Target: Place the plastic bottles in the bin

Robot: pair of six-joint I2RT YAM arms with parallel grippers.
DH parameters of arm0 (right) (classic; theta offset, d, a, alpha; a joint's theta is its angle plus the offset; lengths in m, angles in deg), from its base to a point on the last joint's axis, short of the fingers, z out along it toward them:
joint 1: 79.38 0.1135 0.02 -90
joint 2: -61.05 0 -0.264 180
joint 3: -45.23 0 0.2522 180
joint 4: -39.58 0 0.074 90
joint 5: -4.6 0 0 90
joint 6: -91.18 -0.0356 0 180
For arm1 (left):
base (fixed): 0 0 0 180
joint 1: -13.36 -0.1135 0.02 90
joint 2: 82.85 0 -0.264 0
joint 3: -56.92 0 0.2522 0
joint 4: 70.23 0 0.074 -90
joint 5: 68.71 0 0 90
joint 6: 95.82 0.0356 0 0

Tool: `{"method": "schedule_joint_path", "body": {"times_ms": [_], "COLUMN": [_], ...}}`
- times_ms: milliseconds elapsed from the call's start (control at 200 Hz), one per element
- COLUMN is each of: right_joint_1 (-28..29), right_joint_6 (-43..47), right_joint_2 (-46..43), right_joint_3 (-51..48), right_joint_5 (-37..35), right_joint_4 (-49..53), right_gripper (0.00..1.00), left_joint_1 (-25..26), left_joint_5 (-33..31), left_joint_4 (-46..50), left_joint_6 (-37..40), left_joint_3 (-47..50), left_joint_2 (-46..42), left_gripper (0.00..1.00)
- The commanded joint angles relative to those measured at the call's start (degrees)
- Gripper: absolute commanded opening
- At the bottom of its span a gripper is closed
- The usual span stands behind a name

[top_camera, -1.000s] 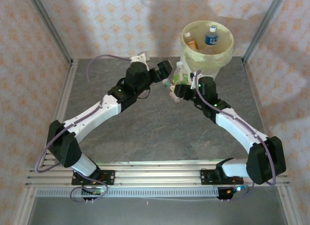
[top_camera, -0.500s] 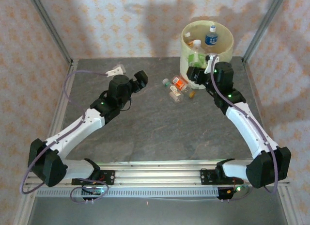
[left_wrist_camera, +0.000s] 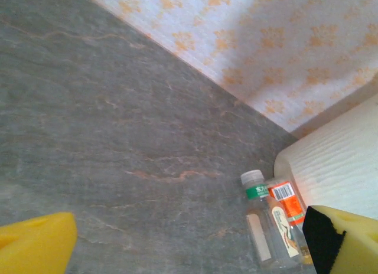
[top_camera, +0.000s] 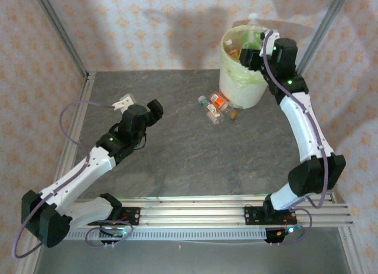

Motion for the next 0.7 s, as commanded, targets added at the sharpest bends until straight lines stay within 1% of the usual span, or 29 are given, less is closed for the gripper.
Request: {"method": "schedule_joint_path", "body": {"times_ms": [0,125,250,370,435,460,490,595,620,696], "right_joint_1": [-2.0,-3.4,-4.0,-4.1,-4.1,-4.1,-4.1,-4.1,-4.1,-4.1], "right_joint_6": [6.4,9.0,13.7,15.9,15.3,14.8,14.2,11.2,10.7,9.7], "right_joint_2": [5.0,10.7,16.4,21.0,23.3,24.0,24.8,26.8,27.0,27.0], "right_joint_3": [9.2,17.8,26.5,33.0,36.1,37.1,38.2,40.2,40.5,41.1], "right_joint_5": [0.3,-3.6,-7.7,-15.3,-18.3,-19.2,-20.2,-24.4,-25.2,-26.2], "right_joint_4": [9.7,14.4,21.6,25.8,27.4,28.2,29.1,30.2,30.1,29.9], "right_gripper": [0.42,0.42,0.44,0.46,0.49,0.51,0.56,0.8,0.83,0.87], "left_joint_1": [-0.7,-0.8,-0.9,-0.9,-0.9,-0.9,-1.0,-1.0,-1.0,-1.0], "left_joint_5": [-6.7,-9.1,-9.8,-10.2,-10.4,-10.4,-10.3,-10.2,-10.2,-10.1], "left_joint_4": [2.6,3.1,4.1,5.4,5.3,5.3,5.1,4.6,4.5,4.6], "left_joint_6": [-2.6,-3.2,-2.8,-2.9,-3.1,-3.3,-3.4,-3.8,-3.9,-3.8], "left_joint_3": [2.6,4.7,5.6,5.8,6.2,6.3,6.4,6.8,6.8,6.7], "left_joint_2": [-4.0,-7.5,-9.6,-10.2,-10.3,-10.3,-10.3,-10.2,-10.2,-10.1], "left_gripper": [1.0,1.0,1.0,1.0,1.0,1.0,1.0,1.0,1.0,1.0]}}
